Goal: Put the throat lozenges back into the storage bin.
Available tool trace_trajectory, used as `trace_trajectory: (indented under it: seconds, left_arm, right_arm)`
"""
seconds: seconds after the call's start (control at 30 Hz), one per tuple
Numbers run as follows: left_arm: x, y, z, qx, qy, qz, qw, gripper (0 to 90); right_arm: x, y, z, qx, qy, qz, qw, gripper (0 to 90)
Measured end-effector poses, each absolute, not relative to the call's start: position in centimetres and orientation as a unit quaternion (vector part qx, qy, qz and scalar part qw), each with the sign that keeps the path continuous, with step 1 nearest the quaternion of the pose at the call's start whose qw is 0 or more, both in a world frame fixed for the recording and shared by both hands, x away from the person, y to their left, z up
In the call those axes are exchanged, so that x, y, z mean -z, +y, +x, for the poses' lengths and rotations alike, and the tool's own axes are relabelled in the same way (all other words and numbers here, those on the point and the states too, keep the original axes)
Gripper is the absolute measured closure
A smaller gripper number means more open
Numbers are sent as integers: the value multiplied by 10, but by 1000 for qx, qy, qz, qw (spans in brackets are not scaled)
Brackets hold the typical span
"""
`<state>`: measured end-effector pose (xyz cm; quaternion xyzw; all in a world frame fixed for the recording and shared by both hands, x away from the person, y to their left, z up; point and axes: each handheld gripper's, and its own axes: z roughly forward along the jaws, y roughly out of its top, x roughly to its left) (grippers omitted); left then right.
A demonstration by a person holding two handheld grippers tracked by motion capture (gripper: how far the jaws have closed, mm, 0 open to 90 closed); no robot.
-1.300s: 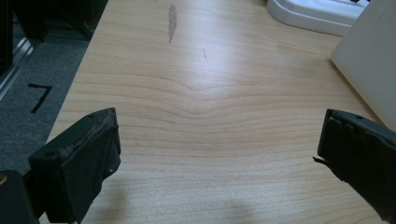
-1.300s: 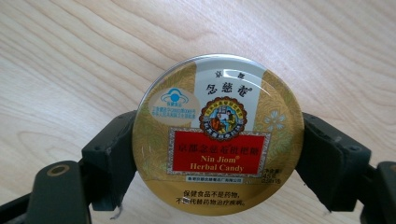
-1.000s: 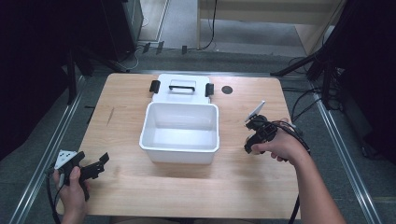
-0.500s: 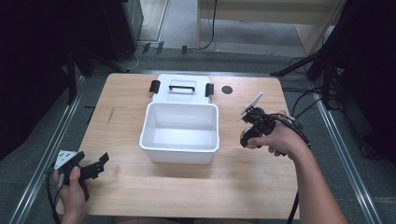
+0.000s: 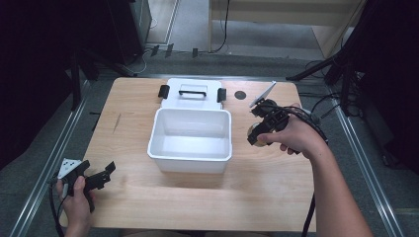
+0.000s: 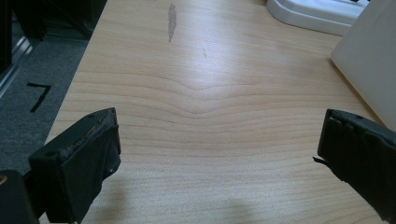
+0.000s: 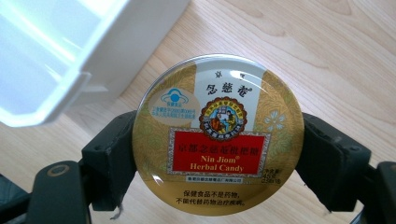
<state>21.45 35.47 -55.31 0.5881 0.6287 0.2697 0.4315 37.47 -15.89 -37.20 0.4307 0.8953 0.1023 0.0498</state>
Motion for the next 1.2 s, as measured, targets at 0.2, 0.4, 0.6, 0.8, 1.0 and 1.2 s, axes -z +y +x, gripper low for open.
trace_trajectory:
  seconds: [0.2,0.4,0.6,0.8,1.0,1.2]
  left_arm:
    - [553,355,215,-268,630,588,431,0]
    - [553,355,215,-268,628,589,432,0]
    - [553,355,215,-265,631,588,431,0]
    - [553,355,215,-265,632,588,431,0]
    - [553,355,215,-264,631,587,432,0]
    - [553,355,216,-263,632,587,432,0]
  right_arm:
    - [366,-148,377,-105,900,421,47,209]
    - [363,-133,377,-102,905,410,43,209]
    - [358,-121,379,-94,909,403,41,209]
    - [353,-103,382,-92,916,389,41,209]
    - [352,-87,382,-90,920,378,41,209]
    - [353,-71,384,-85,926,365,43,209]
